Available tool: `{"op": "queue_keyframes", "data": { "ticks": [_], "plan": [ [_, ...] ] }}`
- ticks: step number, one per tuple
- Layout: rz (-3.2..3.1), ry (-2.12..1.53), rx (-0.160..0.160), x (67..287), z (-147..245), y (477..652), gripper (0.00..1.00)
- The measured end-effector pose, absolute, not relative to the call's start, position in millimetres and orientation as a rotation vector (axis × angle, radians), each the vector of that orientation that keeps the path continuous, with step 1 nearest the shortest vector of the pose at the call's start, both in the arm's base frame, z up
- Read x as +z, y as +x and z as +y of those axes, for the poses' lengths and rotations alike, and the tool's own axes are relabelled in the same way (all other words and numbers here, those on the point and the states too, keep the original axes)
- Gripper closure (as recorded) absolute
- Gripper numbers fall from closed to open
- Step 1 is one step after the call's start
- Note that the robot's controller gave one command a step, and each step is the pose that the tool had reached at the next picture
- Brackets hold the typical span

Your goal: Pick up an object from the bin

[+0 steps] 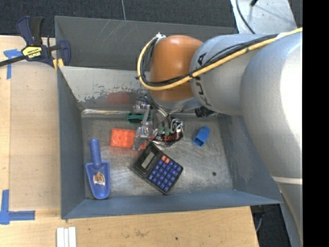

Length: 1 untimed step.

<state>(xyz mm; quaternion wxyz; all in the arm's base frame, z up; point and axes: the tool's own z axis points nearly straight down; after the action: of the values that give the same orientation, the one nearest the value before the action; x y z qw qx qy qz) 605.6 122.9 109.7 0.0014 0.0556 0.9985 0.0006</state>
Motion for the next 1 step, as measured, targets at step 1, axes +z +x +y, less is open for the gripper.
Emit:
{"op": "queue_keyframes", "data": {
  "ticks": [1],
  "plan": [
    [3.116, 0.239, 0.012, 82.2, 129.1, 606.4, 1.00]
  ]
}}
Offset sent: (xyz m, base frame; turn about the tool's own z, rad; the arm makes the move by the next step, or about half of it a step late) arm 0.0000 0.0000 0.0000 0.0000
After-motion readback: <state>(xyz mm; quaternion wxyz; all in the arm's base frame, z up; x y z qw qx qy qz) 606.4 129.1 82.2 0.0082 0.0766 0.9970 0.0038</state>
